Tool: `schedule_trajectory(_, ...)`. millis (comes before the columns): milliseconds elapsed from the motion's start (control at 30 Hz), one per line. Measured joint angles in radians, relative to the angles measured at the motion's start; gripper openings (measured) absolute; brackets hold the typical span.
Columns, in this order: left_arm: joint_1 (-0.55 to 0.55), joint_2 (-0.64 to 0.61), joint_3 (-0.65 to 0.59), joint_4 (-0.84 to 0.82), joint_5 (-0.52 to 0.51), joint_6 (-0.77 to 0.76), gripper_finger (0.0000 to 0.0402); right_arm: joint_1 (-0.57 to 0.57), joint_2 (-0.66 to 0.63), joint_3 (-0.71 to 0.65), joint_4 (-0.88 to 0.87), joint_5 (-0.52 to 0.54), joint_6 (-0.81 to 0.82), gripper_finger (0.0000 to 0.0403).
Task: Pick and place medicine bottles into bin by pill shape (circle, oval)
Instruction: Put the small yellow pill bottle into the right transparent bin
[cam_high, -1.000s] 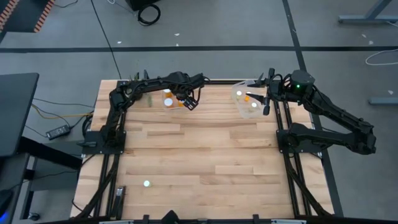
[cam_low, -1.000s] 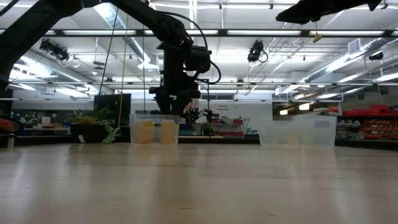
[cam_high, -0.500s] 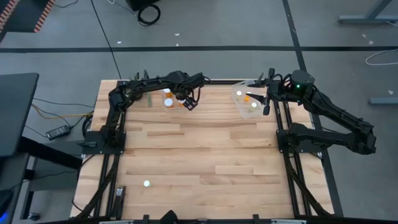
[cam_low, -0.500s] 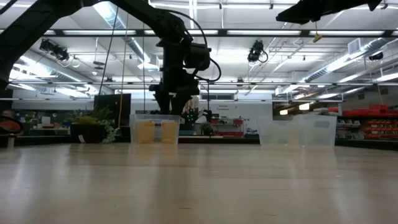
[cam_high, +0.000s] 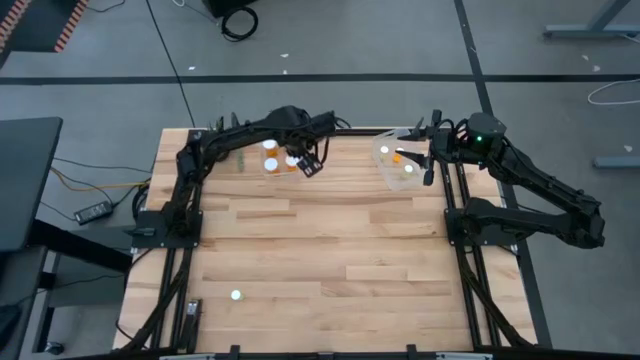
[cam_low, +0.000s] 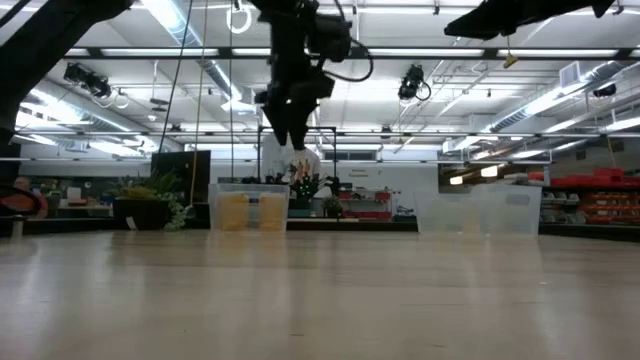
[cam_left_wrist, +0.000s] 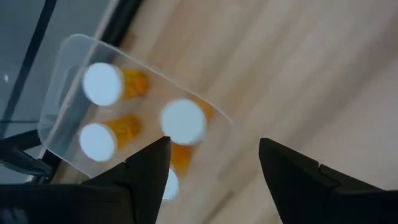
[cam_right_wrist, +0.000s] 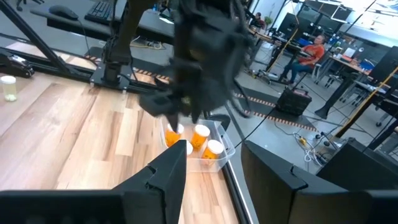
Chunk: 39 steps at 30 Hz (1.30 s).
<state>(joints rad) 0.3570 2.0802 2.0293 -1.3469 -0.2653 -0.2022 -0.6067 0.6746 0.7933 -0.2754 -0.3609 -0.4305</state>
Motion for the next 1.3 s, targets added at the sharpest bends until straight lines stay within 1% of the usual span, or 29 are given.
schedule_trajectory(133, -0.088, -0.016, 0.005, -0.067, 0.007, 0.012, 0.0237, 0.000, 0.000, 0.000, -0.001, 0.000, -0.005, 0.0161)
schedule_trajectory(233, -0.161, -0.019, 0.005, -0.113, 0.043, -0.006, 0.0226, 0.000, 0.000, 0.000, -0.001, 0.000, -0.008, 0.0161)
schedule_trajectory(333, -0.241, -0.021, 0.005, -0.120, 0.090, -0.036, 0.0218, 0.000, 0.000, 0.000, -0.001, 0.000, -0.006, 0.0161)
schedule_trajectory(533, -0.421, -0.021, 0.005, -0.120, 0.133, -0.153, 0.0205, 0.000, 0.000, 0.000, 0.000, 0.000, 0.009, 0.0161)
schedule_trajectory(667, -0.550, -0.021, 0.005, -0.120, 0.135, -0.266, 0.0205, 0.000, 0.000, 0.000, 0.000, -0.001, 0.011, 0.0161)
schedule_trajectory(800, -0.663, -0.020, 0.005, -0.120, 0.126, -0.402, 0.0214, 0.000, 0.000, 0.000, 0.000, -0.007, 0.012, 0.0161)
schedule_trajectory(967, -0.791, -0.020, 0.005, -0.126, 0.040, -0.565, 0.0219, 0.000, 0.000, 0.000, 0.001, -0.007, 0.015, 0.0161)
schedule_trajectory(1100, -0.883, -0.019, 0.004, -0.176, -0.032, -0.693, 0.0209, 0.000, 0.000, 0.000, 0.002, -0.007, 0.021, 0.0161)
schedule_trajectory(1300, -0.980, -0.019, -0.062, -0.226, -0.045, -0.922, 0.0191, 0.000, 0.000, 0.000, 0.002, -0.008, 0.022, 0.0161)
